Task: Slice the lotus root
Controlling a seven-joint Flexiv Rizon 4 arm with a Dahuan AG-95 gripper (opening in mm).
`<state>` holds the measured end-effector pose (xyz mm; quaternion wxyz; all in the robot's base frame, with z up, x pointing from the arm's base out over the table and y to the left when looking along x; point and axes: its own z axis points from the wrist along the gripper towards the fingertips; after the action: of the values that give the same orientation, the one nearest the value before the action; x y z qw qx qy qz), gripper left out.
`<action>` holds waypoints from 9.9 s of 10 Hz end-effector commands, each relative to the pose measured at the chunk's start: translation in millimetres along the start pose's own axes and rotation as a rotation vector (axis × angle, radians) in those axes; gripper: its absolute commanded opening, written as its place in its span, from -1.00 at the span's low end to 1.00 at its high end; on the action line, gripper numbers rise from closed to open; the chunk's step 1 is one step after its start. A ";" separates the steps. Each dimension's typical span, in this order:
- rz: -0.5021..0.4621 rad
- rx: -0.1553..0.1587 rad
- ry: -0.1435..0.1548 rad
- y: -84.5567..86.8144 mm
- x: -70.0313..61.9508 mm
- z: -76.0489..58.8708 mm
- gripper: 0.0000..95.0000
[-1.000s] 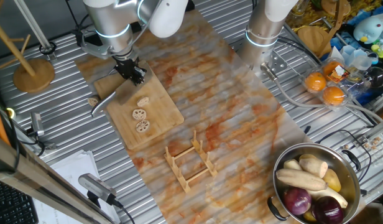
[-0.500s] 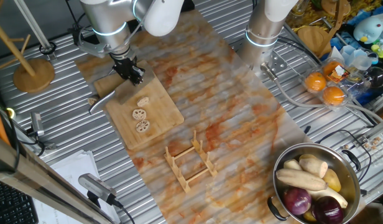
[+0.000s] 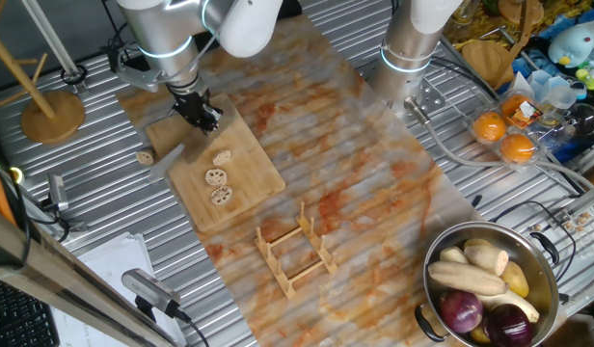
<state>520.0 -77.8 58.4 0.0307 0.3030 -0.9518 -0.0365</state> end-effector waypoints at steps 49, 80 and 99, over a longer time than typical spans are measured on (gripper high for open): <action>-0.081 0.140 -0.012 38.6 4.2 -67.9 -1.00; -0.033 0.200 -0.138 64.9 31.3 -77.0 -1.00; 0.047 -0.003 -0.040 -8.6 -17.9 -75.4 -1.00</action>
<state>543.8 -78.8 132.3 -0.0442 0.3250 -0.9444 -0.0242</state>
